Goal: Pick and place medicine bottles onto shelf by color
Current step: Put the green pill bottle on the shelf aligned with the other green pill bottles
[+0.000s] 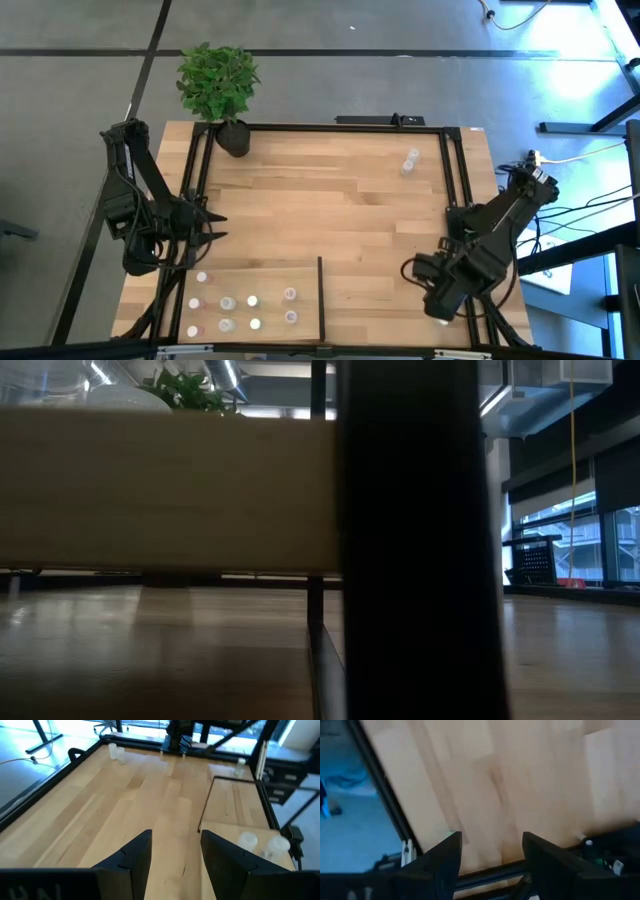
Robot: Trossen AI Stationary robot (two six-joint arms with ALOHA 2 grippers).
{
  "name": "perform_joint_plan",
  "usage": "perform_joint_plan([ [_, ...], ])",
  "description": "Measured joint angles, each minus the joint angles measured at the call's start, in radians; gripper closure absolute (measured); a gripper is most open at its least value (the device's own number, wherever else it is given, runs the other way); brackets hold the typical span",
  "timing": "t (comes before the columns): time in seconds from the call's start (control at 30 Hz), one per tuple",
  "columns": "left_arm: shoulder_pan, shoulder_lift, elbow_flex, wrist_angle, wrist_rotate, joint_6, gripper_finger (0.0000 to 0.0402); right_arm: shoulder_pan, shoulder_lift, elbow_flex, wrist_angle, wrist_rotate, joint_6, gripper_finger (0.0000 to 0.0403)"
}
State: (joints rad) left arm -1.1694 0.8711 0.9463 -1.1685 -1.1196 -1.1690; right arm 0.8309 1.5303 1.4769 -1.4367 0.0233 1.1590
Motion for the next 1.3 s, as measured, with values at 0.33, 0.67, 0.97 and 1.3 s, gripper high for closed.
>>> perform_joint_plan([
  [0.33, 0.0, 0.0, 0.0, 0.006, 0.031, 0.063, 0.0239, 0.015, 0.0, -0.105, 0.153, -0.018, -0.04, 0.0193],
  [0.67, 0.0, 0.0, 0.0, 0.012, 0.032, 0.053, 0.0239, 0.015, 0.001, -0.149, 0.35, -0.005, -0.043, 0.0193],
  [0.97, -0.002, 0.0, 0.0, 0.02, 0.046, 0.057, 0.0239, 0.027, 0.001, -0.282, 0.506, -0.058, -0.087, 0.0193],
  [1.3, -0.002, 0.0, 0.0, 0.054, 0.075, 0.056, 0.0239, 0.104, 0.008, -0.324, 0.506, -0.161, -0.045, 0.0193],
])
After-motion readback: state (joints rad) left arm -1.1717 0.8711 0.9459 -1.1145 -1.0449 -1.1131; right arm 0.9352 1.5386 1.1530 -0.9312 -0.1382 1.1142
